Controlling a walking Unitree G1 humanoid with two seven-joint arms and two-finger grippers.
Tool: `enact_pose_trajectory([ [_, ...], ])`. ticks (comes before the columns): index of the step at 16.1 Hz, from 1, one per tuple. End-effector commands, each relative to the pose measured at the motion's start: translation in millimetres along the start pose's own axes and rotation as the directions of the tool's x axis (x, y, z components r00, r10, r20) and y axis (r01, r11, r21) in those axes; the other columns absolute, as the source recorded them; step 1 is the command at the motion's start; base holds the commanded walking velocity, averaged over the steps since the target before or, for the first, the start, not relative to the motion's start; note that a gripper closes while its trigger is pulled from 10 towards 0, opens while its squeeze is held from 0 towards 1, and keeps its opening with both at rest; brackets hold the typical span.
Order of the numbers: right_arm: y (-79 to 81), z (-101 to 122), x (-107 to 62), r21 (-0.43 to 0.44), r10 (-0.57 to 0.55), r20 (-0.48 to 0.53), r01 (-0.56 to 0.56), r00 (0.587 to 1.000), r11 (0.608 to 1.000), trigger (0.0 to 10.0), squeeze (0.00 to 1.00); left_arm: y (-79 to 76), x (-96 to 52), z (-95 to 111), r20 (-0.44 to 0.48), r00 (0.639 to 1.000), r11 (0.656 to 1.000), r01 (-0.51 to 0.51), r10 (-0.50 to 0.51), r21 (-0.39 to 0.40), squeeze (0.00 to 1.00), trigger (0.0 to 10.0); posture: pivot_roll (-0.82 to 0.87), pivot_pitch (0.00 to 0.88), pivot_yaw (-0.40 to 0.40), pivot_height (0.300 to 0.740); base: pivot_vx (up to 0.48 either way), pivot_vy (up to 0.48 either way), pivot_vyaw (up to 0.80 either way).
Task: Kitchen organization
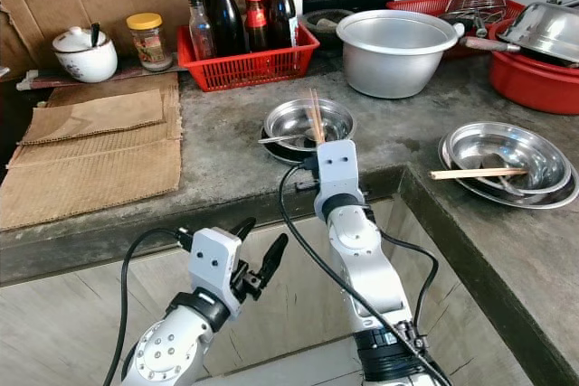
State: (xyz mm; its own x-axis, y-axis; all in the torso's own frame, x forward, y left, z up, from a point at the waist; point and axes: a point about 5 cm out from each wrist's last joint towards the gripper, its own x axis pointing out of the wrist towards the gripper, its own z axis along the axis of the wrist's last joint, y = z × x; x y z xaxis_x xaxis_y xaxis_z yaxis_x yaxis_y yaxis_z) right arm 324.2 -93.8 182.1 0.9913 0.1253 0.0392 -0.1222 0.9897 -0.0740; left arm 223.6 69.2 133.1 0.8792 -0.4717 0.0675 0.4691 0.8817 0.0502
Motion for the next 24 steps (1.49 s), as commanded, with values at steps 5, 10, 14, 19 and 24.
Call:
enact_pose_trajectory([
  [5,0.6,6.2,1.0,0.005,-0.003,0.009,0.002,1.000,1.000,0.0,0.00,0.2,-1.2,3.0,0.008,1.000,1.000,-0.007,0.007,0.000,0.00,10.0,-0.03,0.068,-0.006,0.740,0.000,0.000,0.00],
  [10,-2.4,29.7,-7.1,0.091,-0.012,0.148,-0.001,0.989,0.996,0.0,0.00,0.6,-0.7,2.9,0.010,1.000,1.000,-0.011,0.011,0.002,0.00,10.0,-0.03,0.063,-0.006,0.740,0.000,0.000,0.00],
  [14,-9.4,47.7,-20.9,0.119,-0.033,0.260,0.002,0.965,0.993,1.3,0.00,1.5,-0.2,2.8,0.013,1.000,1.000,-0.015,0.015,0.009,0.00,10.0,-0.03,0.060,-0.004,0.740,0.000,0.000,0.00],
  [19,-17.8,44.2,-45.9,0.153,-0.051,0.287,0.007,0.957,0.988,10.0,0.00,2.9,0.0,1.3,0.014,1.000,1.000,-0.017,0.016,0.015,0.00,10.0,-0.03,0.040,0.003,0.740,0.000,0.000,0.00],
  [24,-20.1,34.5,-58.3,0.136,-0.029,0.264,-0.007,0.964,0.991,10.0,0.00,3.6,0.1,-0.2,0.017,1.000,0.999,-0.011,0.010,0.032,0.00,10.0,-0.04,0.024,0.010,0.740,0.000,0.000,0.00],
])
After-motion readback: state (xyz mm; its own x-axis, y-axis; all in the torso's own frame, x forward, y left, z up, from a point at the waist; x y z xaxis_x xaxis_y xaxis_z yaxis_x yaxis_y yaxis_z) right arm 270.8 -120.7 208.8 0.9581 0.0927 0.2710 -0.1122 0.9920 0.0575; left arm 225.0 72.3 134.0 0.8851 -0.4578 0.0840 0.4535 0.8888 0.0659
